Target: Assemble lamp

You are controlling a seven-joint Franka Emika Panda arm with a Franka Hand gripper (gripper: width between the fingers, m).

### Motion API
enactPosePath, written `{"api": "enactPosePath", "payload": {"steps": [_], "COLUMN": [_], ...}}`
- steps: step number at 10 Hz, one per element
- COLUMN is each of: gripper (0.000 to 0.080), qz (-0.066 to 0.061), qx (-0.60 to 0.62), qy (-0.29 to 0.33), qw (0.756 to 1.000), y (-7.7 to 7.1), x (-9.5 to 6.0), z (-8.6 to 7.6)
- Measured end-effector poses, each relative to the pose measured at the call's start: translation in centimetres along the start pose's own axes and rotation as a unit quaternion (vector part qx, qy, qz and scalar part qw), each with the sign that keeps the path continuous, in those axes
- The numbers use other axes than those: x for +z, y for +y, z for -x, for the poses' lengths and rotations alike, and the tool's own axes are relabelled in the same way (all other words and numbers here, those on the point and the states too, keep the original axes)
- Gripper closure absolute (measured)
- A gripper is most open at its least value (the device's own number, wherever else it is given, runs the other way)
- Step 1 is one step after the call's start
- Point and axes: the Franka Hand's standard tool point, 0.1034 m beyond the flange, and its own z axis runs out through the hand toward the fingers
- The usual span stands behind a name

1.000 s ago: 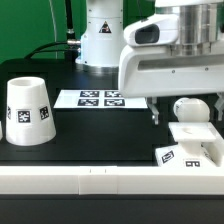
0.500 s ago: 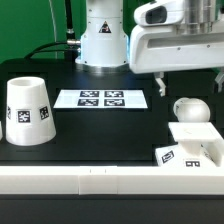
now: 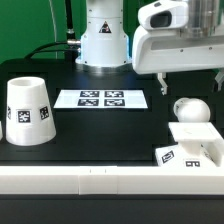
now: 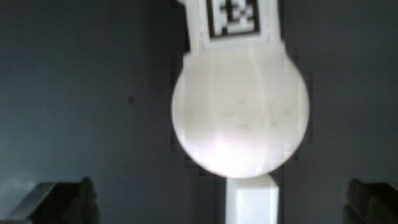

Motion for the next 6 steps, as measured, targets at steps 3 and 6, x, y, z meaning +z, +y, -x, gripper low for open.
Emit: {"api": "enactPosePath", "payload": {"steps": [3, 6], "gripper": [0.0101, 0.0100], "qz": [-0.007, -0.007], "qx": [-0.026, -0.024], "qy": [-0.084, -0.194], "qw": [0.996, 0.981], "y": [-0.9, -0.9], "x": [0.6, 1.0], "z": [-0.5, -0.5]}}
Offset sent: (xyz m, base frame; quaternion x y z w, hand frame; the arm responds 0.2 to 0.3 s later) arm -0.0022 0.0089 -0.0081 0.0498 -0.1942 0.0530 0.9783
